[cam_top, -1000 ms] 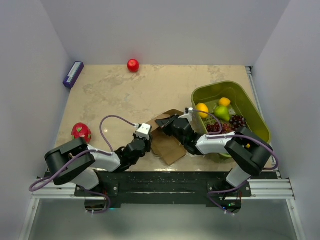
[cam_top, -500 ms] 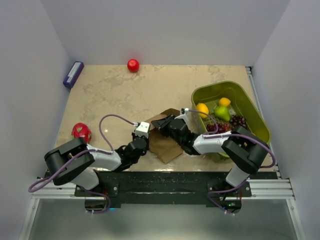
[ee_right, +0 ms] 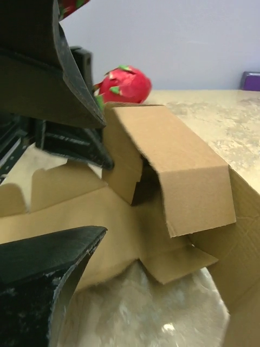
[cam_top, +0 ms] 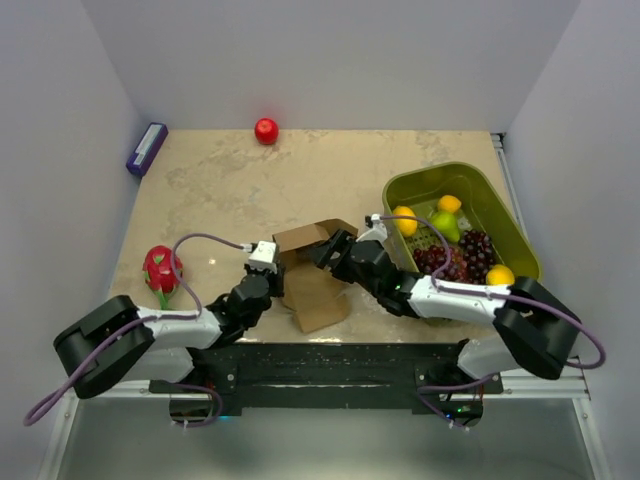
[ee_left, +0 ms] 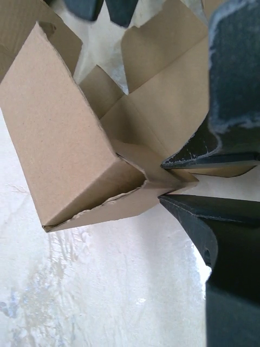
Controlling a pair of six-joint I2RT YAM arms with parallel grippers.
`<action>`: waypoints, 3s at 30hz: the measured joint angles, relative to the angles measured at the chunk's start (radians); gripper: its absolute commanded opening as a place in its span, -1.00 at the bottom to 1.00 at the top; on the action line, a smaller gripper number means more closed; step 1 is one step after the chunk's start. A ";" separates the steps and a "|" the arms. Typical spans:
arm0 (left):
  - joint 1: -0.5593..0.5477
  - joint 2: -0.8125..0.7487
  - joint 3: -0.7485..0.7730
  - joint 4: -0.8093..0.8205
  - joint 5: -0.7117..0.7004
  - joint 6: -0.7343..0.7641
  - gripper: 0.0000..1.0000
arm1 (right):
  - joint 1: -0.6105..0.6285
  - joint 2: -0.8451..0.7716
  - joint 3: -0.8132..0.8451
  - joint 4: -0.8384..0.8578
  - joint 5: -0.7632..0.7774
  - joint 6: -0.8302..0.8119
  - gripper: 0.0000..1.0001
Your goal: Fold the paper box
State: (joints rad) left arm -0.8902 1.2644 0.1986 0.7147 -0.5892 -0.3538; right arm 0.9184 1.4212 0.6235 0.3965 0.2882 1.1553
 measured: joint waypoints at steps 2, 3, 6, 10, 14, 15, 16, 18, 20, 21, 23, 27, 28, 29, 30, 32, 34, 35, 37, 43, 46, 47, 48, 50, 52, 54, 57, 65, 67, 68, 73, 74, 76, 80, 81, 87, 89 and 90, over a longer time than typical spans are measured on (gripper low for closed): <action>0.014 -0.043 -0.001 -0.013 0.026 0.006 -0.97 | 0.000 -0.066 0.007 -0.072 -0.005 -0.084 0.77; 0.023 -0.066 -0.001 -0.023 0.042 0.006 -0.99 | 0.000 -0.096 0.015 -0.115 -0.008 -0.126 0.82; 0.058 -0.129 -0.001 -0.060 0.106 0.007 -1.00 | -0.001 -0.171 0.058 -0.251 0.000 -0.244 0.91; 0.126 -0.187 0.002 -0.122 0.219 0.010 -1.00 | -0.014 -0.274 0.141 -0.425 0.054 -0.396 0.98; 0.194 -0.193 0.021 -0.198 0.344 0.024 -1.00 | -0.064 -0.374 0.158 -0.489 0.092 -0.525 0.97; 0.206 -0.193 0.028 -0.216 0.371 0.026 -1.00 | -0.089 -0.386 0.158 -0.501 0.092 -0.554 0.98; 0.217 -0.195 0.035 -0.233 0.397 0.026 -1.00 | -0.116 -0.389 0.156 -0.506 0.083 -0.574 0.97; 0.234 -0.204 0.045 -0.260 0.447 0.028 -1.00 | -0.171 -0.386 0.144 -0.507 0.069 -0.610 0.97; 0.245 -0.216 0.055 -0.285 0.487 0.029 -1.00 | -0.198 -0.385 0.115 -0.500 0.055 -0.637 0.97; 0.249 -0.221 0.060 -0.295 0.505 0.029 -1.00 | -0.202 -0.382 0.098 -0.496 0.040 -0.648 0.96; 0.257 -0.230 0.069 -0.314 0.533 0.028 -1.00 | -0.196 -0.373 0.076 -0.473 0.004 -0.668 0.94; 0.264 -0.244 0.075 -0.339 0.570 0.028 -1.00 | -0.192 -0.345 0.040 -0.434 -0.034 -0.690 0.92; 0.266 -0.248 0.075 -0.347 0.579 0.028 -1.00 | -0.192 -0.336 0.029 -0.418 -0.043 -0.697 0.92; 0.267 -0.251 0.075 -0.351 0.586 0.028 -1.00 | -0.192 -0.329 0.021 -0.407 -0.046 -0.701 0.91; 0.269 -0.255 0.075 -0.356 0.589 0.028 -1.00 | -0.191 -0.322 0.014 -0.399 -0.045 -0.705 0.90; 0.269 -0.266 0.075 -0.365 0.596 0.028 -1.00 | -0.191 -0.307 0.006 -0.384 -0.043 -0.712 0.87; 0.269 -0.276 0.075 -0.368 0.606 0.028 -1.00 | -0.191 -0.291 0.003 -0.372 -0.042 -0.720 0.78; 0.269 -0.282 0.075 -0.369 0.612 0.029 -1.00 | -0.191 -0.281 0.002 -0.363 -0.041 -0.726 0.72; 0.269 -0.294 0.075 -0.369 0.621 0.029 -1.00 | -0.193 -0.261 -0.002 -0.349 -0.040 -0.734 0.45; 0.271 -0.309 0.075 -0.369 0.633 0.032 -1.00 | -0.189 -0.210 -0.010 -0.320 -0.055 -0.747 -0.45; 0.271 -0.303 0.075 -0.365 0.631 0.032 -1.00 | -0.160 -0.210 -0.010 -0.312 -0.047 -0.747 -0.73; 0.271 -0.296 0.075 -0.364 0.629 0.032 -1.00 | -0.142 -0.210 -0.010 -0.307 -0.043 -0.748 -0.77; 0.272 -0.284 0.075 -0.364 0.626 0.032 -1.00 | -0.122 -0.210 -0.010 -0.306 -0.037 -0.748 -0.80; 0.275 -0.250 0.079 -0.366 0.615 0.032 -1.00 | -0.092 -0.208 -0.010 -0.306 -0.017 -0.745 -0.85; 0.277 -0.213 0.091 -0.369 0.603 0.032 -1.00 | -0.073 -0.194 -0.010 -0.306 -0.003 -0.737 -0.91; 0.277 -0.169 0.113 -0.372 0.591 0.028 -1.00 | -0.061 -0.168 -0.008 -0.306 0.019 -0.723 -0.92; 0.277 -0.128 0.125 -0.369 0.577 0.021 -1.00 | -0.040 -0.125 -0.004 -0.307 0.049 -0.698 -0.95; 0.272 -0.073 0.125 -0.340 0.532 0.005 -0.99 | 0.010 -0.032 0.046 -0.317 0.129 -0.631 -0.96; 0.272 -0.060 0.125 -0.322 0.527 0.002 -0.90 | 0.016 -0.031 0.050 -0.318 0.133 -0.623 -0.96; 0.272 -0.054 0.125 -0.314 0.526 0.000 -0.88 | 0.019 -0.031 0.051 -0.318 0.134 -0.621 -0.96; 0.265 -0.014 0.125 -0.251 0.521 -0.014 -0.81 | 0.028 -0.031 0.051 -0.313 0.140 -0.614 -0.96; 0.264 -0.007 0.124 -0.241 0.520 -0.021 -0.81 | 0.029 -0.031 0.051 -0.312 0.141 -0.613 -0.95; 0.260 0.003 0.124 -0.222 0.512 -0.026 -0.86 | 0.032 -0.031 0.051 -0.311 0.141 -0.613 -0.95; 0.253 0.021 0.119 -0.189 0.496 -0.030 -1.00 | 0.035 -0.031 0.051 -0.307 0.141 -0.612 -0.87; 0.249 0.024 0.118 -0.182 0.488 -0.031 -1.00 | 0.036 -0.031 0.051 -0.306 0.141 -0.612 -0.81; 0.188 0.048 0.117 -0.156 0.400 -0.024 -1.00 | 0.039 -0.033 0.067 -0.347 0.155 -0.581 0.29; 0.162 0.058 0.117 -0.152 0.376 -0.018 -1.00 | 0.040 -0.048 0.079 -0.382 0.173 -0.571 0.46; 0.153 0.062 0.117 -0.150 0.365 -0.015 -1.00 | 0.041 -0.064 0.084 -0.400 0.183 -0.570 0.48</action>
State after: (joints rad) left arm -0.7372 1.3266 0.3161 0.5644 -0.2237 -0.3691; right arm 0.9592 1.3571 0.7071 -0.0032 0.4709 0.5854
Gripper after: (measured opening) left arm 0.182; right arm 0.657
